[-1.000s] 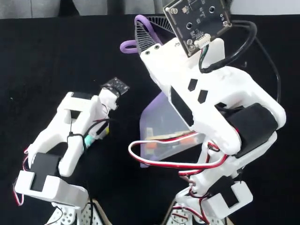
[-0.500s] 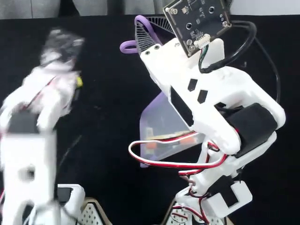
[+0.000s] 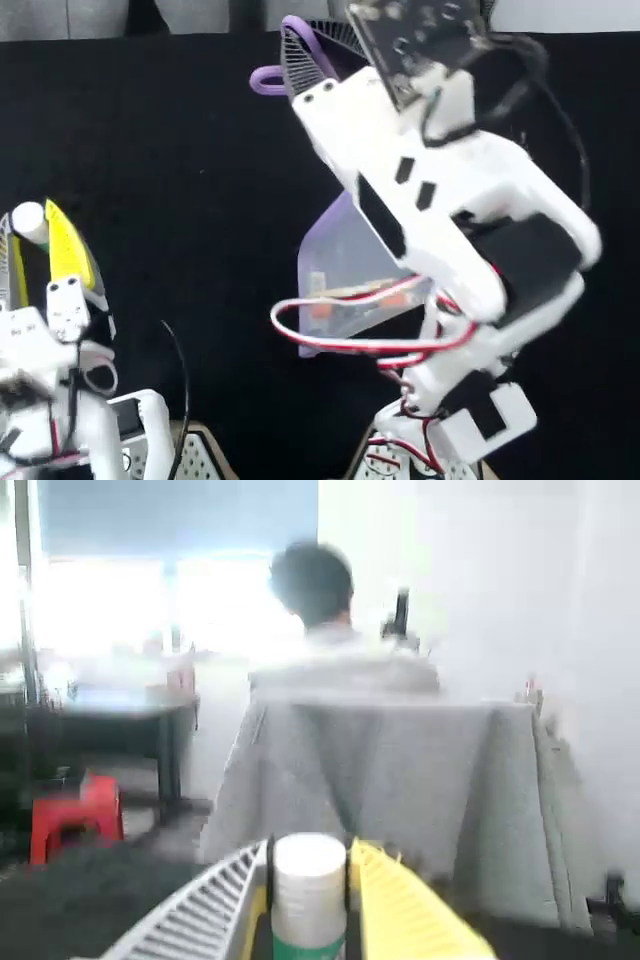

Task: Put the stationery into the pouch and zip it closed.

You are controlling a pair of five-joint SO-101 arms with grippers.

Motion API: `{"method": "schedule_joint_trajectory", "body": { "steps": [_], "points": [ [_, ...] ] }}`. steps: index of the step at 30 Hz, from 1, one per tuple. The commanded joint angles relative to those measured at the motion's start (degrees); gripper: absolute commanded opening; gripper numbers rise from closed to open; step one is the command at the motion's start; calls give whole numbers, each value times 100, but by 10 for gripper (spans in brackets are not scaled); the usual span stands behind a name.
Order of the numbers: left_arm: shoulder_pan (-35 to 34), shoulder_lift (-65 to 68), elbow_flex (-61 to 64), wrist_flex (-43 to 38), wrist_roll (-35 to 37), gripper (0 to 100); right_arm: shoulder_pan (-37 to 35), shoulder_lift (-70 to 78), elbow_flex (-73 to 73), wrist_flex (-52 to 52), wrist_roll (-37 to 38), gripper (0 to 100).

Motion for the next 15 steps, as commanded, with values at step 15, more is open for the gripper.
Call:
{"method": "schedule_joint_trajectory", "body": {
  "steps": [15],
  "points": [
    [505,3323,48,141,-2514,148,1407,-101,382,-316,-18,11]
  ]
}}
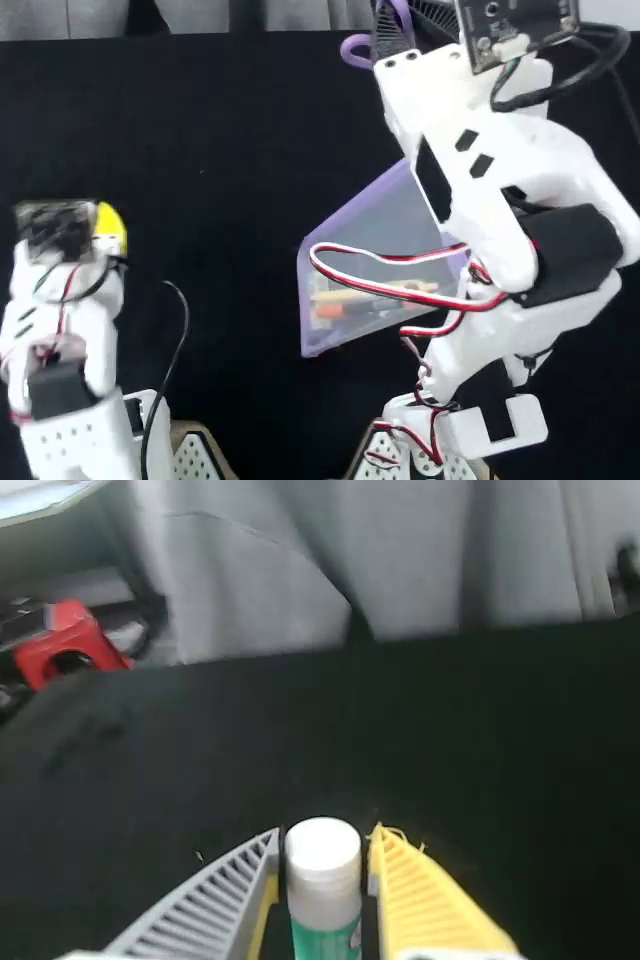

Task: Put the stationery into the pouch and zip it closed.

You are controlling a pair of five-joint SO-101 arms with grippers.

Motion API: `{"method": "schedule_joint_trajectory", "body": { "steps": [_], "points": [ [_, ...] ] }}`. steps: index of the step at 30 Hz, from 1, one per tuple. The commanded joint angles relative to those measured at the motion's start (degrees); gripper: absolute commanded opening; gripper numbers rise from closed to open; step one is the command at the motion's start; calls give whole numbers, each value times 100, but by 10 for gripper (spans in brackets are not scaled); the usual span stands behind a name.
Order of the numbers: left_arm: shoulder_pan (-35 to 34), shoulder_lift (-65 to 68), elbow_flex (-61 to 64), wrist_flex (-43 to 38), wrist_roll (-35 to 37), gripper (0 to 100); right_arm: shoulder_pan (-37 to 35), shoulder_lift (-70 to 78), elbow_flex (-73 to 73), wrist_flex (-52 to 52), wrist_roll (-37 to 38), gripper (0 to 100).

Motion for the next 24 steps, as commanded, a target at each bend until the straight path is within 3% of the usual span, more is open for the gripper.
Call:
{"method": "schedule_joint_trajectory", "body": {
  "steps": [1,8,12,18,24],
  "points": [
    [277,1169,-963,387,-703,149,88,13,13,-211,-18,11],
    [303,3974,-3960,2760,-589,152,325,382,-13,-475,-9,11],
    [215,5327,-5051,3622,-334,149,466,620,-22,-642,-9,11],
    [40,6259,-5174,3349,-167,150,440,699,-22,-668,-9,11],
    [-171,6356,-4382,3033,-343,153,457,690,-22,-668,-9,11]
  ]
}}
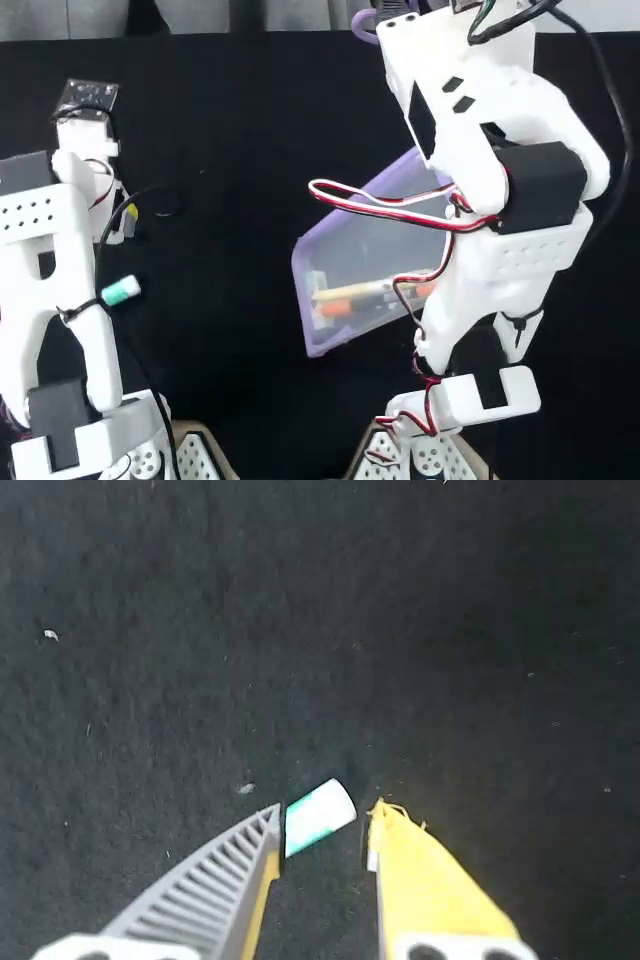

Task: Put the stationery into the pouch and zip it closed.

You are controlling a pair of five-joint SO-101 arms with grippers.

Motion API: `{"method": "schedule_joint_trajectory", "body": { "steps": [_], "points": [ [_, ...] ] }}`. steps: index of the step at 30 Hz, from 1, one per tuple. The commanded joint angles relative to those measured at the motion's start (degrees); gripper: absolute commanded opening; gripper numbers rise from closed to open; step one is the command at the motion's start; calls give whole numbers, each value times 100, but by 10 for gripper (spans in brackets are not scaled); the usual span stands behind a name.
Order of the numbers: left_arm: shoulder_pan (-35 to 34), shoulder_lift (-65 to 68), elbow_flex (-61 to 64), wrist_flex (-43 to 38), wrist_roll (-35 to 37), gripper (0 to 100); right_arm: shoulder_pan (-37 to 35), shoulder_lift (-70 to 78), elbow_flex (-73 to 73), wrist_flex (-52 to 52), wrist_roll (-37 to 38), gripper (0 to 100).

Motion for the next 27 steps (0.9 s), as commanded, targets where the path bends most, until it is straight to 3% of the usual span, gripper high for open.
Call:
{"method": "schedule_joint_trajectory", "body": {
  "steps": [1,8,12,15,22,27],
  "points": [
    [-171,26,356,-185,-308,153,53,-22,-40,-185,-9,11],
    [-998,62,919,-545,-1829,161,35,-4,-40,-185,-9,12],
    [-1024,141,1473,-378,-3305,198,-53,-4,-40,-185,-9,12],
    [-1024,141,1675,-440,-3754,198,-88,-4,-22,-158,-9,12],
    [-1015,185,2527,-2312,-3754,198,-334,-4,22,-132,-18,12],
    [-1007,149,3574,-3657,-4826,198,-501,-4,22,-53,-18,12]
  ]
}}
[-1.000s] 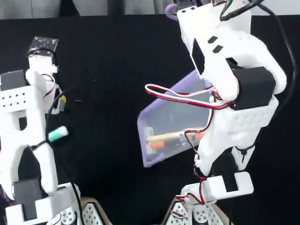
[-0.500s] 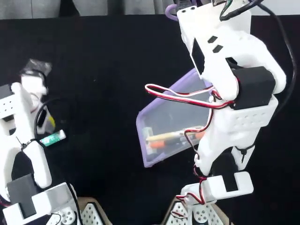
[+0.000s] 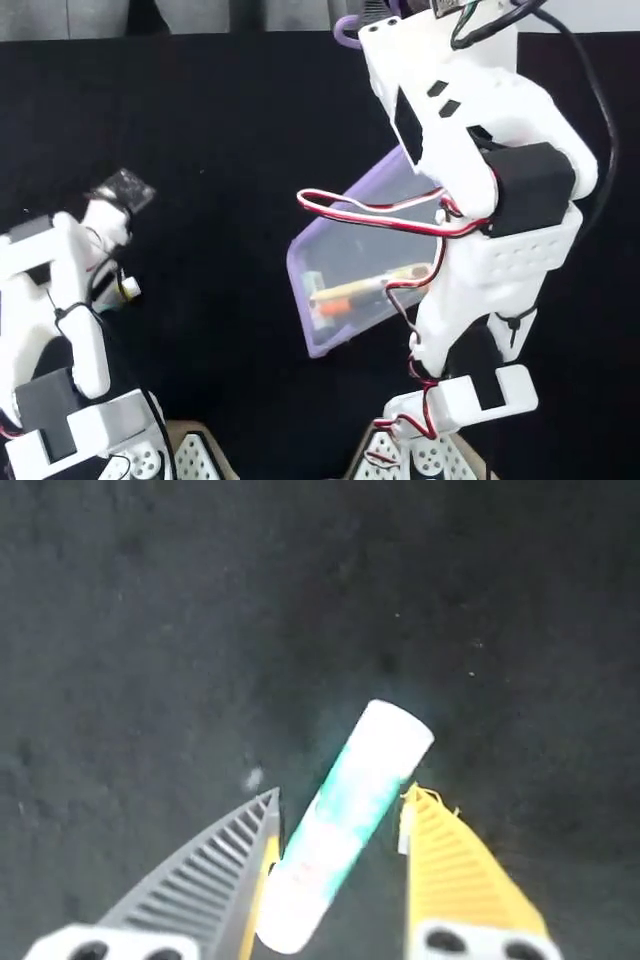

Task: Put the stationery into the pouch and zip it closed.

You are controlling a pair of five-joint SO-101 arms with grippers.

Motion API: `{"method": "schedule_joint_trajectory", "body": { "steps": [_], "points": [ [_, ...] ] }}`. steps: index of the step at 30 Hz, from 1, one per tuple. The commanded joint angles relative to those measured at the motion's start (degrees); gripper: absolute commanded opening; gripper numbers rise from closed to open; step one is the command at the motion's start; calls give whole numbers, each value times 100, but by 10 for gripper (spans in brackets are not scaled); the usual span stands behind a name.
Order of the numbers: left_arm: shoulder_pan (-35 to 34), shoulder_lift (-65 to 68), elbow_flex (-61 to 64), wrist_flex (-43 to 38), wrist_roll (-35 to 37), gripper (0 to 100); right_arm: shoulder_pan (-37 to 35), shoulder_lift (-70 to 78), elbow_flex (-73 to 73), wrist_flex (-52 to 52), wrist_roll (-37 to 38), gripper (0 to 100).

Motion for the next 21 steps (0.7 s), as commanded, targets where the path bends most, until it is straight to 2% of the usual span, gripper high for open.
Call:
{"method": "schedule_joint_trajectory", "body": {
  "steps": [1,4,13,18,21],
  "points": [
    [-4,-79,514,-809,-642,198,-193,-4,22,-44,-18,12],
    [215,-79,664,-1143,-519,198,-352,4,22,0,-18,12],
    [1059,-79,637,-1196,-211,198,-475,4,22,70,-18,12],
    [1068,-26,637,-1213,-176,198,-484,4,22,79,-18,12],
    [936,-26,699,-1503,-176,186,-484,4,22,79,-18,12]
  ]
}}
